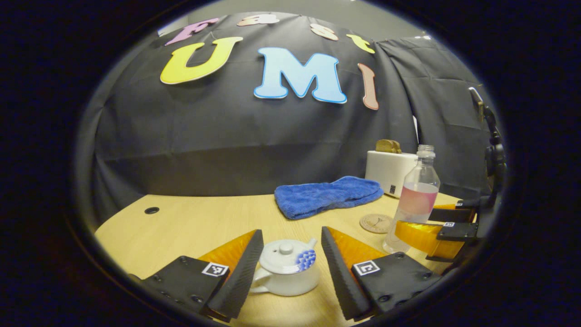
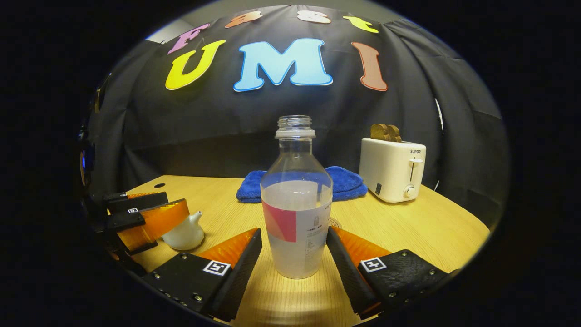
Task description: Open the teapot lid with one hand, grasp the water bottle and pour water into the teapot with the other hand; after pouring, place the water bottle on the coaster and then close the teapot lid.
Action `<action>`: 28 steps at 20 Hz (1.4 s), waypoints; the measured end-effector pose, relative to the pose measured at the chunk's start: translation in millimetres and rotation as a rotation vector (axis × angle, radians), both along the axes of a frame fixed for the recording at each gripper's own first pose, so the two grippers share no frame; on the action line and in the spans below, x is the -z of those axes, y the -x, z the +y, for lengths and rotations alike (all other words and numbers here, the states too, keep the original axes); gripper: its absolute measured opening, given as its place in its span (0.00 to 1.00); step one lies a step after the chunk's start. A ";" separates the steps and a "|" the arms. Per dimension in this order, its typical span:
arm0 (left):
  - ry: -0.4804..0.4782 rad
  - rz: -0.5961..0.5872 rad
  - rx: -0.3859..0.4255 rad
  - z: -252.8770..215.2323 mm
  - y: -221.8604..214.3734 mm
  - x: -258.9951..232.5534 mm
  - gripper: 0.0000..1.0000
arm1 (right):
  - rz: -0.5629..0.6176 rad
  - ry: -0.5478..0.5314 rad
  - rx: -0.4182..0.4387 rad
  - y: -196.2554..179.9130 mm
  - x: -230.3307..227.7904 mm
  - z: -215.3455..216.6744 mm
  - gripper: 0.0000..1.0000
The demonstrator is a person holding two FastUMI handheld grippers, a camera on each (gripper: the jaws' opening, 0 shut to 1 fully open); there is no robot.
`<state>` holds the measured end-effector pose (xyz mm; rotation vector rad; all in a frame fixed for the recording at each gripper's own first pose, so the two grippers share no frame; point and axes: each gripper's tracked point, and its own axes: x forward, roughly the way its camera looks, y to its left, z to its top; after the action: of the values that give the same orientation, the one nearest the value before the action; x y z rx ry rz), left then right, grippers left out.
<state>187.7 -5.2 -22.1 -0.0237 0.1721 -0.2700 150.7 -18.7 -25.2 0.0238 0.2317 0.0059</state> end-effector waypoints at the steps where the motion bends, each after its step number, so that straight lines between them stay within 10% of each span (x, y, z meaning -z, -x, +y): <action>1: 0.006 0.007 0.002 0.4 0.1 -1.2 0.82 | 0.008 -0.003 -0.006 -0.2 1.7 0.3 0.89; 4: -0.015 0.008 -0.013 2.7 -3.7 0.4 0.78 | 0.022 0.004 -0.026 -2.6 3.7 3.7 0.89; 10: -0.056 0.001 -0.034 7.5 -7.5 -0.1 0.29 | 0.024 0.000 -0.033 -3.8 3.8 3.0 0.89; 28: 0.005 -0.068 -0.056 11.2 -3.1 -17.3 0.14 | 0.041 -0.012 -0.017 -8.2 5.2 0.1 0.89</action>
<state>190.8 6.0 -4.8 -0.0246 0.1026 -0.2152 158.9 -18.6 -30.4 0.0343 0.2732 0.0241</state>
